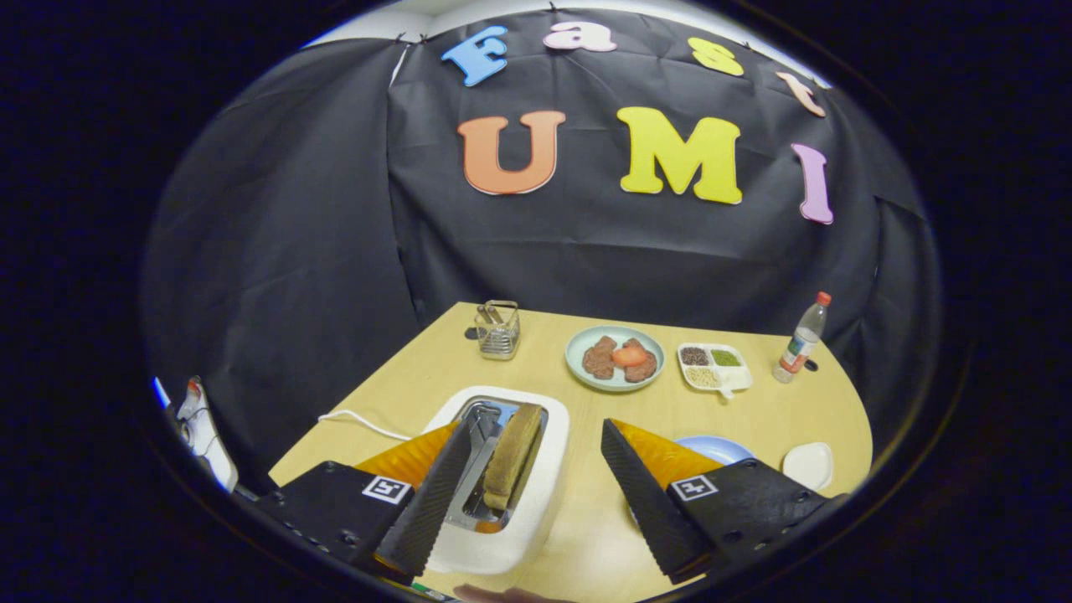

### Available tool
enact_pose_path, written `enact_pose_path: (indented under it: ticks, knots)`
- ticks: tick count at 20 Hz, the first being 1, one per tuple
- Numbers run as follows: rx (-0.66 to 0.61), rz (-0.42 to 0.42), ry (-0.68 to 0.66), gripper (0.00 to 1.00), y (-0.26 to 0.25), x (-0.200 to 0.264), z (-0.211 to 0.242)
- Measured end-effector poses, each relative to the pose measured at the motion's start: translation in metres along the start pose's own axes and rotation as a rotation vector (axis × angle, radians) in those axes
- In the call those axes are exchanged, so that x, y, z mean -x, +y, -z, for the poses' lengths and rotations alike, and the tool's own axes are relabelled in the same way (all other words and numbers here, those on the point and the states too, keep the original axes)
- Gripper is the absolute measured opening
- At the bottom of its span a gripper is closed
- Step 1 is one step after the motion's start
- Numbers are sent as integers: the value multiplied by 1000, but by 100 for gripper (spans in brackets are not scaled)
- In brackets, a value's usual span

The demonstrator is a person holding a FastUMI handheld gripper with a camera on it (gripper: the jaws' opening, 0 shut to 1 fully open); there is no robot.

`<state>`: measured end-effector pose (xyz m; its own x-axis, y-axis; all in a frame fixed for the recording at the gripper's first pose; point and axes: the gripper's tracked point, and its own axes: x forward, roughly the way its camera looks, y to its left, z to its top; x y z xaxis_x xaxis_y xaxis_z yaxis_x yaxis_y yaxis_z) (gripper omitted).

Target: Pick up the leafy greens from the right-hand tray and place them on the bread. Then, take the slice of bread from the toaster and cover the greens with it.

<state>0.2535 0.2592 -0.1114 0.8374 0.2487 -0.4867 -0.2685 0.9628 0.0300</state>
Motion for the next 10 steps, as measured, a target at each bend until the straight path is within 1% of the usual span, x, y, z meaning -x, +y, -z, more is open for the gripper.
enact_pose_path:
  ticks: [2,5,7,9,10]
  knots:
    - [-35,18,10,96,3,-11,4]
    - [-113,4,49,88,9,-23,12]
    - [-128,-3,47,82,14,-30,12]
    - [-116,17,30,64,11,-33,9]
    - [-119,34,39,51,11,-30,12]
